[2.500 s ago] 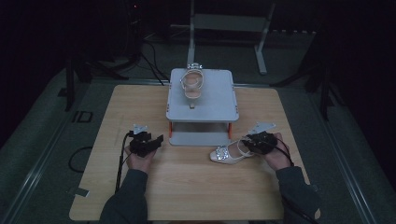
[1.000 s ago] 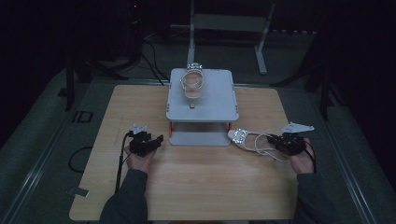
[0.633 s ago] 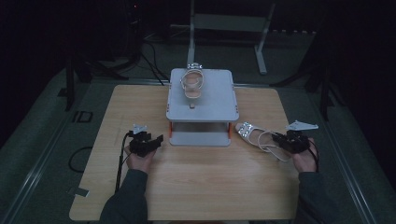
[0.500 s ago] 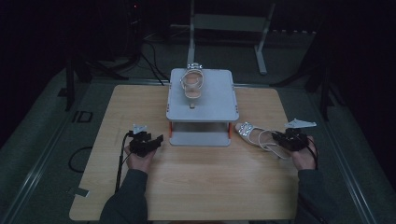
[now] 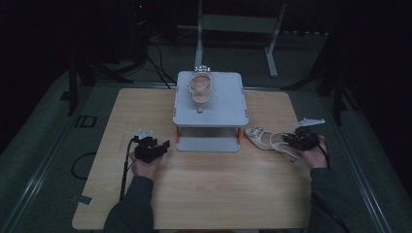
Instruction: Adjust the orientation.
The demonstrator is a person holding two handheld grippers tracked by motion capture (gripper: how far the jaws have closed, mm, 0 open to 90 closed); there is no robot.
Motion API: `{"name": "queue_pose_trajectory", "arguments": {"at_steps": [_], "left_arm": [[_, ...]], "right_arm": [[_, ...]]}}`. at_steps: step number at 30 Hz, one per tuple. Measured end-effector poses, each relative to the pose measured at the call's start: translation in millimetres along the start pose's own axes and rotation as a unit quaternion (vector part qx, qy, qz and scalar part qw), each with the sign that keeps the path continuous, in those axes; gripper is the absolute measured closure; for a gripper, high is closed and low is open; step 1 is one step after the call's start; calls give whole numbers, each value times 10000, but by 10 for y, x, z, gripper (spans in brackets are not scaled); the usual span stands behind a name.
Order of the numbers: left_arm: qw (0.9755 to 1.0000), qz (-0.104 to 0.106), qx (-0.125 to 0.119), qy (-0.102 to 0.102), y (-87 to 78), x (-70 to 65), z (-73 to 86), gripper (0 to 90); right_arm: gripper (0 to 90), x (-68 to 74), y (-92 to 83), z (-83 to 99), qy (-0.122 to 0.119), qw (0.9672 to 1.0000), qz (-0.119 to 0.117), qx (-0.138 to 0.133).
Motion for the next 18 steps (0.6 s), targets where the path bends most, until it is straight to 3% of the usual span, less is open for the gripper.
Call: {"name": "queue_pose_trajectory", "arguments": {"at_steps": [6,18], "left_arm": [[10000,4,-1,-1,0,-1,0,406],[10000,5,-4,-1,-1,-1,0,406]], "right_arm": [[702,-43,8,-53,-79,10000,-39,17],[647,-83,35,-184,-405,9986,11,348]]}}
Point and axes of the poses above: each handheld gripper's, and its own axes: y roughly forward along the jaws, z roughly out of its underside, x roughly to its left, the point moved 2 cm from there along y, roughly forward along the jaws, and after that the axes turned 7 degrees about x, right-handed, at the moved point
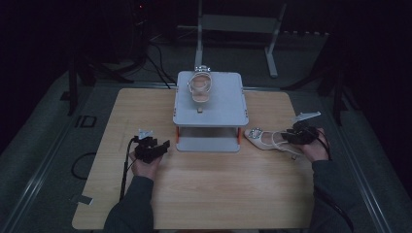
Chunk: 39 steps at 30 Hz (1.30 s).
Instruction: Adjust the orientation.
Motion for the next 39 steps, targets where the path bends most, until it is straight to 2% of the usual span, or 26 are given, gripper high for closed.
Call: {"name": "queue_pose_trajectory", "arguments": {"at_steps": [3,9,12,21,24,27,32,39], "left_arm": [[10000,1,2,2,0,1,0,406],[10000,1,0,2,0,0,0,406],[10000,2,4,1,0,-1,1,405],[10000,9,4,-1,0,0,1,406],[10000,9,4,-1,0,0,1,406],[10000,8,4,-1,0,-1,1,405],[10000,9,5,0,0,-1,1,406],[10000,13,5,1,-1,-2,1,406]], "right_arm": [[621,-9,-7,-12,-27,9999,-100,-48],[565,24,-46,-18,-109,9997,-140,-149],[552,48,-88,-44,-96,9986,-364,-367],[569,99,-158,-152,-244,9977,-358,-522],[583,106,-204,-185,-257,9968,-418,-632],[590,109,-257,-224,-278,9963,-379,-723],[598,102,-286,-301,-313,9963,-334,-732],[598,123,-175,-341,-341,9971,-379,-561]]}}
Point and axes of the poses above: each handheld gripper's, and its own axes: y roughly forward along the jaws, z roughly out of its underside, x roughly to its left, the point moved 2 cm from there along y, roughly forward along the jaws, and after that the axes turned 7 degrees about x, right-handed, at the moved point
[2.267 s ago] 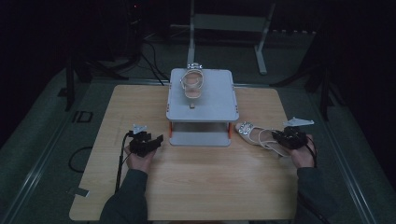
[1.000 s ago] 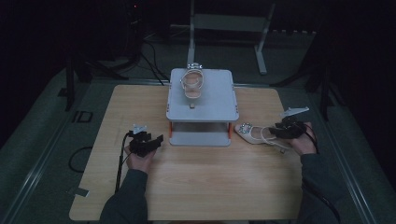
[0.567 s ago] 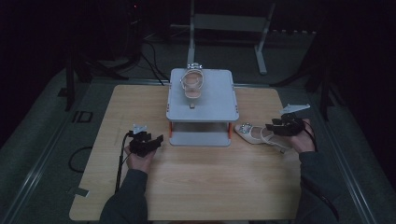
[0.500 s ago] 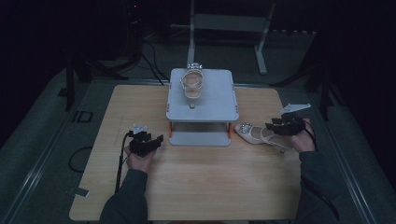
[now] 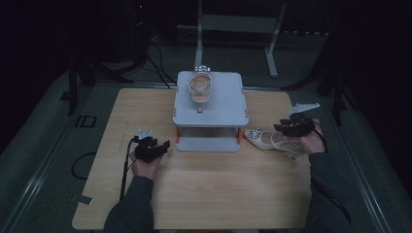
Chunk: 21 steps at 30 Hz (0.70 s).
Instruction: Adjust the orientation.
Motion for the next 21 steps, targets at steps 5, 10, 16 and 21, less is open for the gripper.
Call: {"name": "queue_pose_trajectory", "arguments": {"at_steps": [5,10,16,21], "left_arm": [[10000,1,0,-1,0,0,0,405],[10000,-4,0,2,1,0,0,406],[10000,-3,2,2,1,0,0,405],[10000,-2,3,3,1,0,0,405]], "right_arm": [[596,-14,84,52,48,9999,-68,151],[596,-36,119,130,62,9996,-77,270],[608,-79,111,204,92,9993,-113,355],[609,-97,106,211,98,9991,-78,417]]}}
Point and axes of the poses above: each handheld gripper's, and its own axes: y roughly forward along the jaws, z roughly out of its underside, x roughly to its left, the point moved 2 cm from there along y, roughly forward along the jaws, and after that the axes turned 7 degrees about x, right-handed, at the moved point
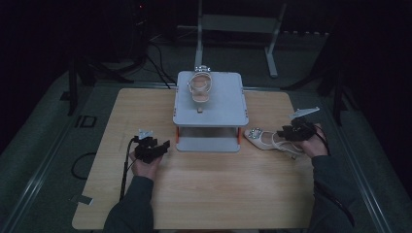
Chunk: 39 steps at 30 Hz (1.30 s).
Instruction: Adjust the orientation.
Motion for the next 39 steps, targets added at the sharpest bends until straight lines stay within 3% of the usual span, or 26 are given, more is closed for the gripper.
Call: {"name": "queue_pose_trajectory", "arguments": {"at_steps": [11,19,26,39], "left_arm": [[10000,9,-3,-3,0,2,0,405],[10000,5,0,1,0,0,0,406],[10000,6,1,-3,1,1,0,406],[10000,2,1,5,0,0,0,405]], "right_arm": [[583,-4,64,-56,-107,9995,126,269],[578,-13,58,34,-184,9990,5,410],[576,-13,147,-12,-147,9983,-64,566],[687,-106,261,18,305,9959,-373,769]]}}
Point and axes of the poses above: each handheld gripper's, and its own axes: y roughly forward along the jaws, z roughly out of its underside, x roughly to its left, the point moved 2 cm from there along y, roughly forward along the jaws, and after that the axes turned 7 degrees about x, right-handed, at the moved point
